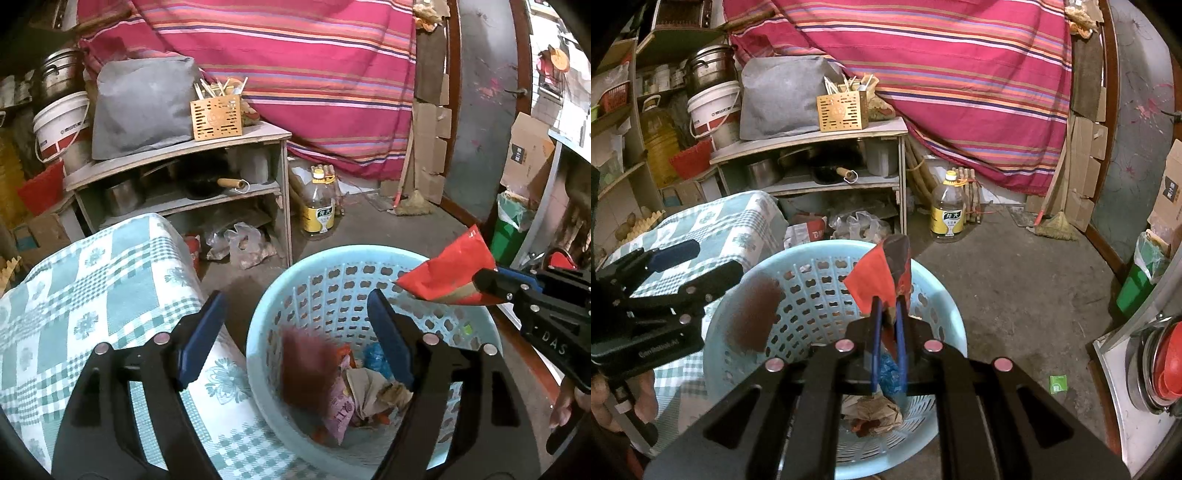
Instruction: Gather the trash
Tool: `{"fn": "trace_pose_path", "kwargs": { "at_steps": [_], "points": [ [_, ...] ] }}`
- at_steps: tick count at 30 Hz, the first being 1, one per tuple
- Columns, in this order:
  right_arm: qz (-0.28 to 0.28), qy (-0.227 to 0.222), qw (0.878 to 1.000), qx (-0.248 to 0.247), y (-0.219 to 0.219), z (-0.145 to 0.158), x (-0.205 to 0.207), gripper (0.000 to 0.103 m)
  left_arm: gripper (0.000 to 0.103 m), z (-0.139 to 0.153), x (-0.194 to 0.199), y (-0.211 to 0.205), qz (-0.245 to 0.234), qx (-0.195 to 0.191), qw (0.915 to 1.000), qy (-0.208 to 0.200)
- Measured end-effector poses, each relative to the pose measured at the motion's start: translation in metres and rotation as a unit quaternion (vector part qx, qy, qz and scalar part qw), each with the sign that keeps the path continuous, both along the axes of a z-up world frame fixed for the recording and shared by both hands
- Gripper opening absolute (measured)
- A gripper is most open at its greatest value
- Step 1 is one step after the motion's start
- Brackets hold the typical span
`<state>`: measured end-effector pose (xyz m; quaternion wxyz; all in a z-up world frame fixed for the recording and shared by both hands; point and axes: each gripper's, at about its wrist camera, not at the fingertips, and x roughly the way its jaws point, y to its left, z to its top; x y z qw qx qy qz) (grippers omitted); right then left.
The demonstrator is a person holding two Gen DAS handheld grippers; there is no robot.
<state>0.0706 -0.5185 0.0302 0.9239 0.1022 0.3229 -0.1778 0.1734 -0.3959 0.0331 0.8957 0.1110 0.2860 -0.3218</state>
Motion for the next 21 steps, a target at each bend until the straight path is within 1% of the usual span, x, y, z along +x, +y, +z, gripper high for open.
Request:
{"fn": "trace_pose_path", "kwargs": {
  "at_steps": [1,3,6,8,11,12,13,14,15,18,19,20,21],
  "points": [
    [0.001,0.000,1.000,0.000,0.001,0.000,0.000,0.008,0.079,0.001,0.001,0.003,0.005,0.000,1.0000,-0.002],
    [0.003,-0.001,1.000,-0.001,0.003,-0.001,0.000,0.008,0.084,0.003,0.002,0.008,0.016,0.000,0.9999,-0.007],
    [0.007,-0.002,1.000,0.001,0.005,-0.002,0.001,0.008,0.086,0.007,0.005,0.021,0.033,0.003,0.9993,-0.018],
    [0.012,-0.001,1.000,0.003,0.008,-0.002,0.003,0.011,0.089,0.012,0.006,0.032,0.047,0.005,0.9986,-0.026],
    [0.017,0.003,1.000,0.004,0.013,-0.003,0.007,0.011,0.093,0.019,0.009,0.052,0.069,0.004,0.9970,-0.035],
    [0.019,0.006,1.000,0.006,0.015,-0.004,0.009,0.013,0.093,0.021,0.010,0.058,0.074,0.004,0.9966,-0.037],
    [0.022,0.011,1.000,0.008,0.016,-0.006,0.012,0.032,0.094,0.023,0.010,0.067,0.082,0.006,0.9958,-0.041],
    [0.021,0.016,1.000,0.006,0.019,-0.008,0.014,0.059,0.095,0.025,0.010,0.072,0.087,0.007,0.9952,-0.044],
    [0.019,0.018,1.000,0.000,0.022,-0.010,0.016,0.065,0.096,0.026,0.009,0.080,0.094,0.010,0.9943,-0.049],
    [0.019,0.027,0.999,0.000,0.029,-0.013,0.022,0.065,0.097,0.031,0.008,0.102,0.113,0.017,0.9916,-0.061],
    [0.019,0.027,0.999,0.000,0.031,-0.013,0.023,0.068,0.097,0.032,0.008,0.109,0.119,0.018,0.9907,-0.064],
    [0.019,0.028,0.999,-0.001,0.034,-0.013,0.024,0.074,0.097,0.035,0.007,0.119,0.127,0.019,0.9894,-0.069],
    [0.019,0.028,0.999,-0.003,0.035,-0.012,0.025,0.076,0.097,0.037,0.006,0.128,0.133,0.019,0.9883,-0.072]
  ]
}}
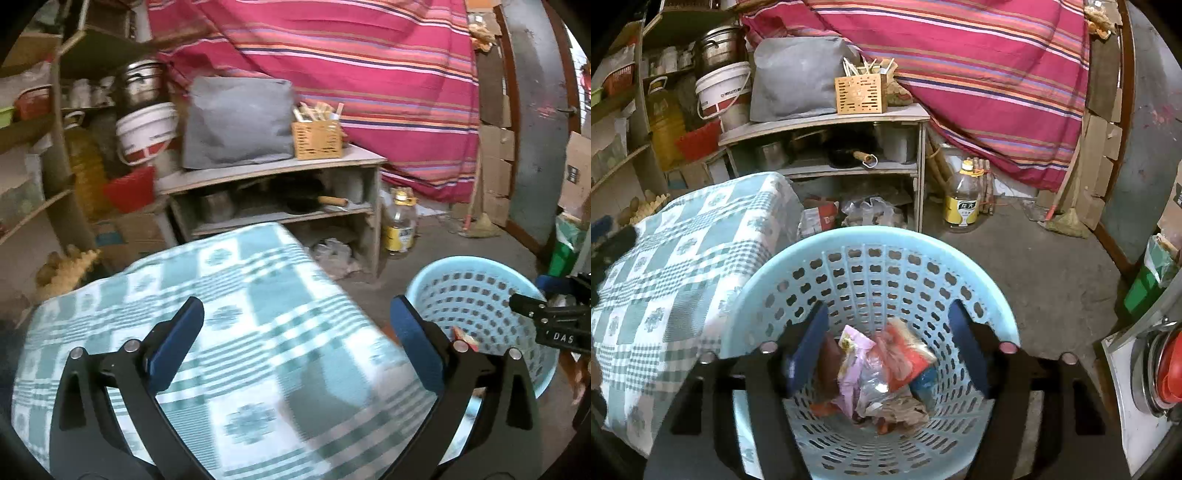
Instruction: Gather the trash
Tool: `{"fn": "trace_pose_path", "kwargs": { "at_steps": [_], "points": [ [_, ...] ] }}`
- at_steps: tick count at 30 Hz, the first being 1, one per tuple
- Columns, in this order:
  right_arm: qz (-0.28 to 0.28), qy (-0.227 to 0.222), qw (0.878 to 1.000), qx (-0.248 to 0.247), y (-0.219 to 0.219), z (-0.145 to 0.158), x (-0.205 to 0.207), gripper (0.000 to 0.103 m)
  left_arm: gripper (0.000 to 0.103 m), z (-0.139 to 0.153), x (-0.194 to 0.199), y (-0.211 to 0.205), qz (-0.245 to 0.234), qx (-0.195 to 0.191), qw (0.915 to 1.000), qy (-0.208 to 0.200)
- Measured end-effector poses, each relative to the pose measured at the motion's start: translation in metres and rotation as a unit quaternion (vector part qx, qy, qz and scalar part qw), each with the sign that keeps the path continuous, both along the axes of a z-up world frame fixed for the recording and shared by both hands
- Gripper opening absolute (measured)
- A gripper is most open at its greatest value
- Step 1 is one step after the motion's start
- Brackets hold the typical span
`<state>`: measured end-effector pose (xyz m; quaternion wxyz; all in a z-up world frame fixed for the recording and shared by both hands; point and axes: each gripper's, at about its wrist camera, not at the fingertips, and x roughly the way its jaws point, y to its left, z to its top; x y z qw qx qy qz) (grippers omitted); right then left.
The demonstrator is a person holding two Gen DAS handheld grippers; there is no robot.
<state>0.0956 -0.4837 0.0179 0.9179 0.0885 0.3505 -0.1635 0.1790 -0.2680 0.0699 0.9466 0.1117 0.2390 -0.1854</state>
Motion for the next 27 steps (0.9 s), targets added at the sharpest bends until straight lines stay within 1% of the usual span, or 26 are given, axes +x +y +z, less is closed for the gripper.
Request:
{"fn": "trace_pose_path", "kwargs": {
  "at_steps": [2,8,11,14,16,20,23,27],
  "points": [
    [0.002,-0.003,1.000,-0.005,0.008,0.003,0.000,0.083,0.097,0.004,-0.002,0.018,0.012,-0.002,0.9999,-0.006],
    [0.017,-0.028,0.999,-0.020,0.042,0.020,-0.001,0.094,0.097,0.017,-0.014,0.074,0.057,-0.009,0.9981,-0.024],
    [0.032,-0.044,0.998,-0.019,0.066,0.026,-0.006,0.097,0.097,0.020,-0.022,0.101,0.073,-0.013,0.9969,-0.026],
    [0.045,-0.052,0.997,-0.022,0.091,0.030,-0.012,0.097,0.097,0.022,-0.036,0.127,0.090,-0.015,0.9952,-0.037],
    [0.049,-0.065,0.996,-0.021,0.109,0.033,-0.019,0.098,0.098,0.021,-0.045,0.143,0.100,-0.012,0.9940,-0.043],
    [0.062,-0.092,0.994,-0.007,0.147,0.035,-0.035,0.098,0.098,0.012,-0.065,0.173,0.126,-0.004,0.9908,-0.050],
    [0.072,-0.100,0.992,-0.016,0.176,0.033,-0.040,0.098,0.098,0.002,-0.082,0.195,0.143,-0.007,0.9882,-0.054],
    [0.091,-0.107,0.990,-0.012,0.212,0.028,-0.043,0.098,0.098,-0.012,-0.094,0.215,0.153,-0.013,0.9874,-0.038]
  ]
}}
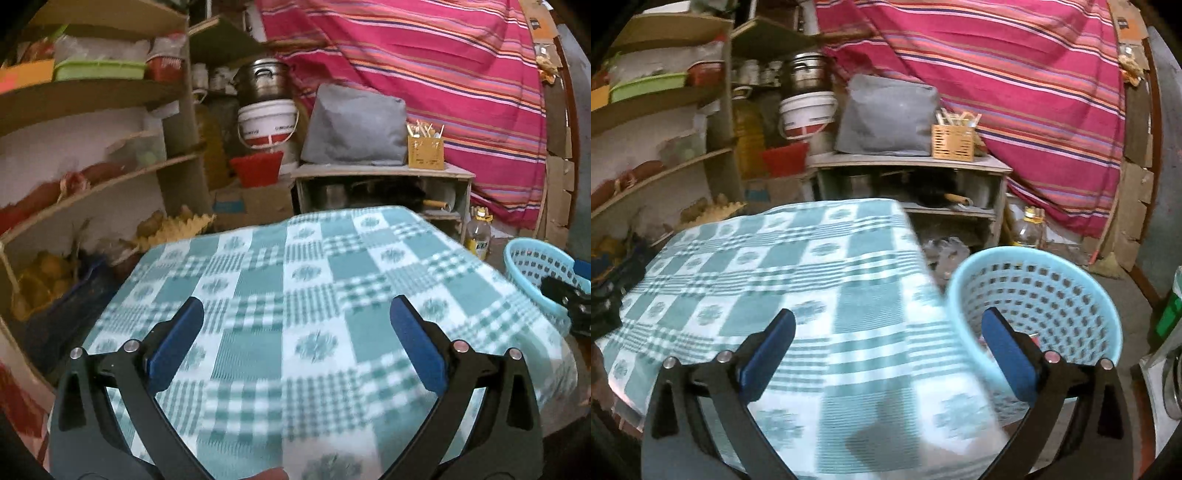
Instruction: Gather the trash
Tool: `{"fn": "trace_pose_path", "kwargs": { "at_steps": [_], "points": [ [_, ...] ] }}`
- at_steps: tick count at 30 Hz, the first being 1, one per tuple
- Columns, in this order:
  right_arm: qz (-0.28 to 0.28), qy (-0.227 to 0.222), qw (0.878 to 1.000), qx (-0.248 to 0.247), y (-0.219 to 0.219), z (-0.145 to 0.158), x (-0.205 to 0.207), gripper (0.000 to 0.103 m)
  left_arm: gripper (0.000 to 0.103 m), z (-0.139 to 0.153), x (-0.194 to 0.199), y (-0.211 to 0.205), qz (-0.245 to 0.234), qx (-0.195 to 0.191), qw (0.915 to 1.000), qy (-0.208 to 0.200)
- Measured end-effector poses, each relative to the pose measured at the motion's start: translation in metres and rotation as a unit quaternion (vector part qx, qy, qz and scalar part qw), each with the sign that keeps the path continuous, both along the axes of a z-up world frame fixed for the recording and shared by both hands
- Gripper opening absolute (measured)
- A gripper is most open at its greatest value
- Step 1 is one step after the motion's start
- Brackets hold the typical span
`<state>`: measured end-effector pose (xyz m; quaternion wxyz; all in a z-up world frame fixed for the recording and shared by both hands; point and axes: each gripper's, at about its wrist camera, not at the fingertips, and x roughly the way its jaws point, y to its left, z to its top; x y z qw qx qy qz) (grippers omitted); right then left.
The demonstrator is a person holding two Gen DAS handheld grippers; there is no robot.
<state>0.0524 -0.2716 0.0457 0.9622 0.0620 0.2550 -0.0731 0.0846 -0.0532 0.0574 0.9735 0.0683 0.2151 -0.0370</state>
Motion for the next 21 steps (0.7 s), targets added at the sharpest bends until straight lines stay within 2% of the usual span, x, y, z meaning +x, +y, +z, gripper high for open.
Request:
{"fn": "trace_pose_path", "kwargs": {
  "at_steps": [6,9,17,21],
  "points": [
    [0.030,0.006,1.000,-0.004,0.046,-0.010,0.003,0.098,0.098,-0.022,-0.021,0.028,0.019,-0.018,0.9995,0.014],
    [0.038,0.001,0.999,-0.013,0.064,-0.014,0.003,0.098,0.098,-0.029,-0.025,0.032,0.023,-0.010,0.9996,0.016],
    [0.040,-0.014,0.998,-0.040,0.087,-0.020,0.000,0.098,0.098,-0.031,-0.026,0.036,0.017,-0.006,0.9998,-0.003],
    [0.038,-0.021,0.998,-0.041,0.089,-0.020,0.000,0.098,0.098,-0.034,-0.021,0.040,0.019,-0.011,0.9998,0.000]
  ]
}}
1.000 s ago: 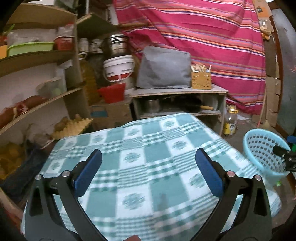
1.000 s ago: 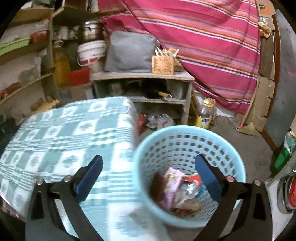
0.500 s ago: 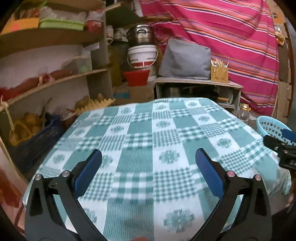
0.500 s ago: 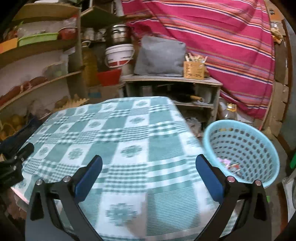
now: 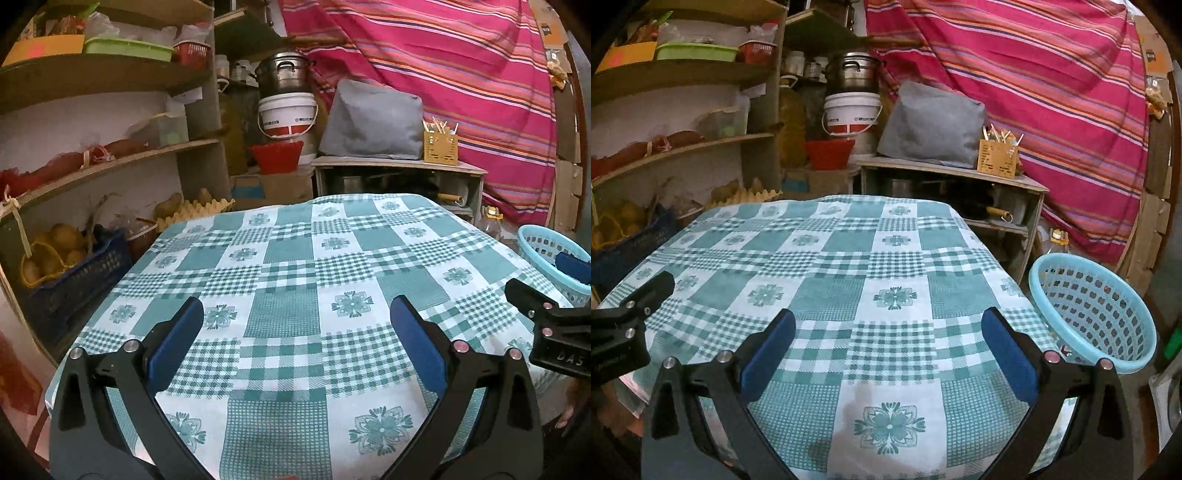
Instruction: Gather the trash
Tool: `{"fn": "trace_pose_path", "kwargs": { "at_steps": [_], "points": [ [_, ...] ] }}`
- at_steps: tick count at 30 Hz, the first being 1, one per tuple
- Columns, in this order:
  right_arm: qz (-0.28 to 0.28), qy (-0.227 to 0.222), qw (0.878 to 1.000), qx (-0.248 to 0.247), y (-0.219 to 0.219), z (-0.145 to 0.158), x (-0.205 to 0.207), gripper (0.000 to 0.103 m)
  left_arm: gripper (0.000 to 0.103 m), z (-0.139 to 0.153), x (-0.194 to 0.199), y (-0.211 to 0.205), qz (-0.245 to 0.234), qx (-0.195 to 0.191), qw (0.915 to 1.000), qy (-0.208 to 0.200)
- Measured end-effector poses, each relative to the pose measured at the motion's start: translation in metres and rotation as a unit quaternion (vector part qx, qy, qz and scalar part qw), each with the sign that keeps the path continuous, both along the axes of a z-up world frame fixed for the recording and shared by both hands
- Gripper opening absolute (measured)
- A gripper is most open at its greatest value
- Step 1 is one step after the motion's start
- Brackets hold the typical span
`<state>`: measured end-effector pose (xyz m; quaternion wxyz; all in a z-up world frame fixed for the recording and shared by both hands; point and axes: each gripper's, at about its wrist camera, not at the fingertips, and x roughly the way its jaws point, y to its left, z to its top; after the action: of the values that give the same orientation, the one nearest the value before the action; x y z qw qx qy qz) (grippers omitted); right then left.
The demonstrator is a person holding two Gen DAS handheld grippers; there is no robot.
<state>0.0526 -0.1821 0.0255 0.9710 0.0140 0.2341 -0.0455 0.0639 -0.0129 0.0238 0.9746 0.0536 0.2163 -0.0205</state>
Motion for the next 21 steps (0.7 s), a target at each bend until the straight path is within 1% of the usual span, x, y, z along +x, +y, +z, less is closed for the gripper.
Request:
{"fn": "trace_pose_path", "kwargs": {
  "at_steps": [4,10,14,21],
  "points": [
    [-0.001,-0.007,1.000,0.004,0.001,0.002,0.000,0.098,0.098,-0.001,0.003,0.003,0.007,-0.003,1.0000,-0.003],
    [0.012,-0.008,1.000,-0.001,0.008,0.001,0.000,0.098,0.098,-0.004,0.007,0.011,0.004,-0.026,0.9996,0.007],
    [0.012,-0.014,1.000,-0.007,0.011,0.003,-0.002,0.098,0.098,-0.004,0.007,0.010,0.006,-0.019,0.9998,0.000],
    [0.011,-0.015,1.000,-0.004,0.010,0.004,-0.002,0.098,0.098,-0.004,0.005,0.011,0.010,-0.020,0.9997,-0.007]
  ]
}}
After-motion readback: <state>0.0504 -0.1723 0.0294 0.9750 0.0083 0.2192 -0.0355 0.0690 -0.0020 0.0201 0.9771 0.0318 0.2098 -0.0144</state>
